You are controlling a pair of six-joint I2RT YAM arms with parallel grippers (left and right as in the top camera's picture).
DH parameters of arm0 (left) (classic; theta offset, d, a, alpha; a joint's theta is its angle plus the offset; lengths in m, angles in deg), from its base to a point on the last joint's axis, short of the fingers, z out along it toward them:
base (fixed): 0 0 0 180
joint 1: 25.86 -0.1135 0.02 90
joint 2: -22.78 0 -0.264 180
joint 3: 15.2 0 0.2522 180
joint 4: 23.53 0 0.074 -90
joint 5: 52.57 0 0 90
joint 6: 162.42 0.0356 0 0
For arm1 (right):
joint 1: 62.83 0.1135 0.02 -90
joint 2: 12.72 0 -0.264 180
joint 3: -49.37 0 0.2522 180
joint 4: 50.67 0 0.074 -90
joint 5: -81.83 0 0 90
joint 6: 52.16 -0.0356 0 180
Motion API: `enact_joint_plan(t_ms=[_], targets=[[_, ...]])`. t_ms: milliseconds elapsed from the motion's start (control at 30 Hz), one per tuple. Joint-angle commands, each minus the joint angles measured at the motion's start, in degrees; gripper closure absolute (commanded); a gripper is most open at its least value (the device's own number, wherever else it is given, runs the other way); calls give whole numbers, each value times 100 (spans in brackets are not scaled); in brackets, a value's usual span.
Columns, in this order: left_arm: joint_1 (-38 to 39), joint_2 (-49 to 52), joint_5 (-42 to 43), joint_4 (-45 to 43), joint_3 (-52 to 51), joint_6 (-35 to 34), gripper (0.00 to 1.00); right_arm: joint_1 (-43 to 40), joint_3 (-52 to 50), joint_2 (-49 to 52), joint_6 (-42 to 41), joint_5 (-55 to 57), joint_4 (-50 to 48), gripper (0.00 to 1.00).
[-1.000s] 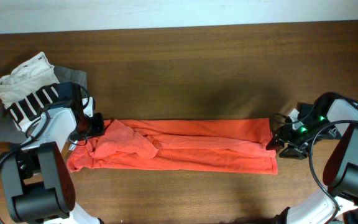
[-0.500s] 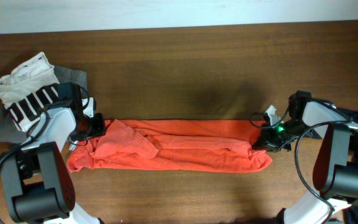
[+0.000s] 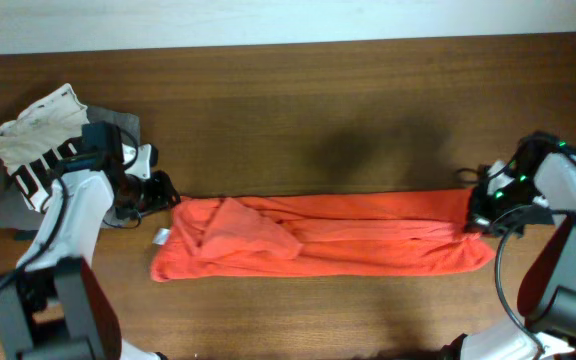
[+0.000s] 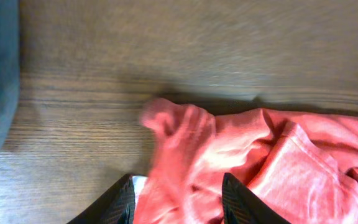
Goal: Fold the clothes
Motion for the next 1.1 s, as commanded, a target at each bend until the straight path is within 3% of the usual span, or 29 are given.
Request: enact_joint_plan(t_ms=[0,233,600,633,767,833,1067], targets=[[-4,-295,282,87,96,-35,55,127,562,-337,-225,601,374,96],[74,-293,282,190,90,-35,55,1451,721,-356,-608,605,870,96],[610,-293,275,186,85,-31,54,4142,684,-52,-1659,577,474,96],[632,-293,275,188,85,-31,55,4301,684,-2,-1681,553,442,94],[636,-293,278,190,85,-28,54,4979,684,247,-1685,365,140,69],[636,-293,275,190,85,-28,55,5198,684,278,-1679,334,-15,63],[636,-293,275,195,72,-13,54,5305,699,260,-1620,459,-70,64]])
